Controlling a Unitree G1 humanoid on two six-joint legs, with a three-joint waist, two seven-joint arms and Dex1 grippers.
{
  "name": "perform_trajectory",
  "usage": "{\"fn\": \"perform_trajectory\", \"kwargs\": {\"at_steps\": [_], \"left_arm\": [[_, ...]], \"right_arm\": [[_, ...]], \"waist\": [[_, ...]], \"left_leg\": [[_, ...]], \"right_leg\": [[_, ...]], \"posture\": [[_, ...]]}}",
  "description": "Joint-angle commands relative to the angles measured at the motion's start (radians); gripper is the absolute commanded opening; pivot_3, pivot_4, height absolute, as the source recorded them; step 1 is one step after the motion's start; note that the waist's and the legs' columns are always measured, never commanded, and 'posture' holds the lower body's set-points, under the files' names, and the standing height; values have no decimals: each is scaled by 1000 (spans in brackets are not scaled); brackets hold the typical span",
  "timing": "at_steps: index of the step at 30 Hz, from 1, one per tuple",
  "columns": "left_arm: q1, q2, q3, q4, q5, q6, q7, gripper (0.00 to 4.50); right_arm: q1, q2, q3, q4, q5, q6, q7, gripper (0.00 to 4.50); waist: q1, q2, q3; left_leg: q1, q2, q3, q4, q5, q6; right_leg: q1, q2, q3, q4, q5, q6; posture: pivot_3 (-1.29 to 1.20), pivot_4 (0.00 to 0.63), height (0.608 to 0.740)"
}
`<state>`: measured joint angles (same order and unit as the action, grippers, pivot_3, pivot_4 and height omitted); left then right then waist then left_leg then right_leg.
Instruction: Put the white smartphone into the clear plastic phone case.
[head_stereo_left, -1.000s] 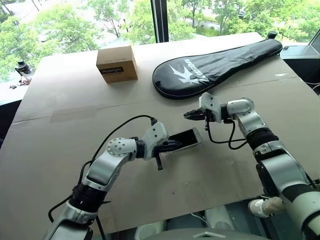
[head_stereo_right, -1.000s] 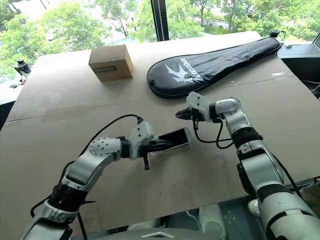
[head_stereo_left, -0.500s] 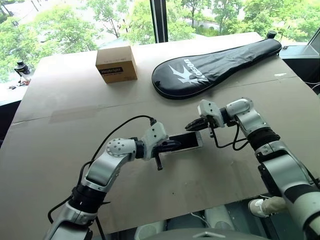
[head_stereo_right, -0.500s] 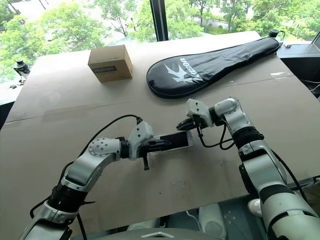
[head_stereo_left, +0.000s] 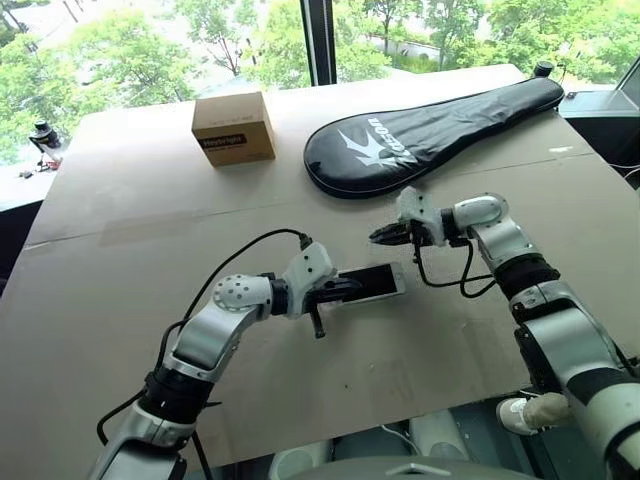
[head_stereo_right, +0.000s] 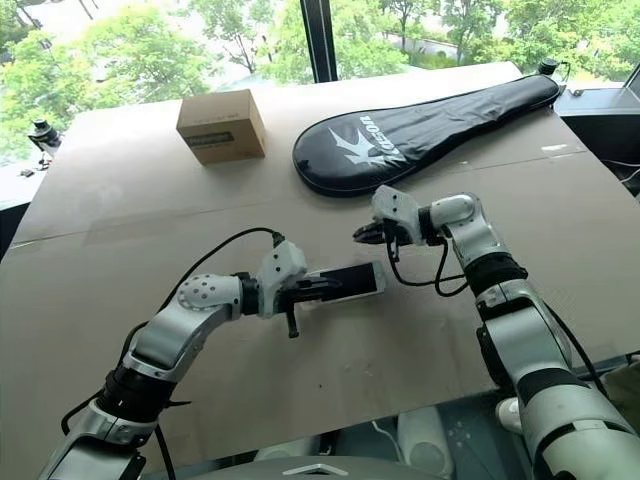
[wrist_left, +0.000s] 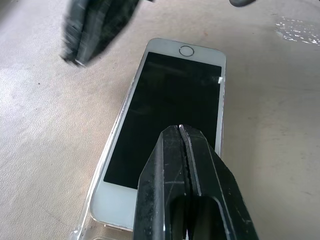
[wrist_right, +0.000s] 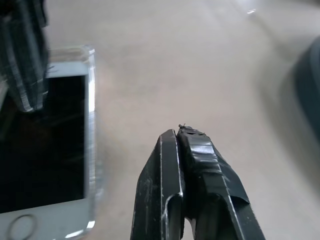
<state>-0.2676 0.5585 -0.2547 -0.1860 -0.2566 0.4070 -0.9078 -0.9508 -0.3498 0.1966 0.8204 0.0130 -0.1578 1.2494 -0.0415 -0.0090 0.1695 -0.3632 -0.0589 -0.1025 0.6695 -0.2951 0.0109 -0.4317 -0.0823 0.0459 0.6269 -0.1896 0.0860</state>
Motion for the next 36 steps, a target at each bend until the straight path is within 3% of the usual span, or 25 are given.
{"fn": "perform_trajectory", "kwargs": {"at_steps": [1,4,9,13,18,27,36], "left_arm": [[6,16,26,-12,-4,32,6,0],[-51,11,102,-71,-86,99,10,0],[-142,58,177,-155,-183,219,-10,0],[-131,171,193,-145,-154,237,-47,0],[-60,293,159,-102,-114,230,-108,0],[-66,191,-9,19,-26,168,-131,0],[-64,132,-32,26,14,148,-115,0]], "right_arm": [[-1,-50,-45,-75,47,24,29,11],[66,-140,-33,-182,70,112,126,11],[202,-255,-34,-413,111,285,164,11],[317,-319,-39,-543,127,355,158,11],[378,-318,-32,-574,131,342,121,11],[417,-291,7,-641,126,357,101,11],[443,-288,29,-694,131,376,89,11]], "waist": [[1,0,0],[4,0,0],[4,0,1],[-5,0,1],[-1,0,1],[22,0,1],[41,0,0]], "left_leg": [[0,0,0,0,0,0],[-2,0,0,0,0,0],[-8,0,-3,2,0,0],[-6,0,-2,1,0,0],[-4,0,-1,0,0,0],[-6,-2,-4,1,0,0],[-4,-5,-5,2,0,1]], "right_leg": [[0,0,0,0,0,0],[0,0,-1,-1,0,0],[-3,-2,-4,-1,0,0],[-4,-1,-1,-1,0,0],[-4,1,0,-1,0,0],[-2,-1,-2,-2,0,0],[1,-4,-4,-1,0,0]], "posture": [[0,150,740],[0,150,740],[0,150,740],[0,150,740],[0,150,740],[0,150,740],[0,150,740]]}}
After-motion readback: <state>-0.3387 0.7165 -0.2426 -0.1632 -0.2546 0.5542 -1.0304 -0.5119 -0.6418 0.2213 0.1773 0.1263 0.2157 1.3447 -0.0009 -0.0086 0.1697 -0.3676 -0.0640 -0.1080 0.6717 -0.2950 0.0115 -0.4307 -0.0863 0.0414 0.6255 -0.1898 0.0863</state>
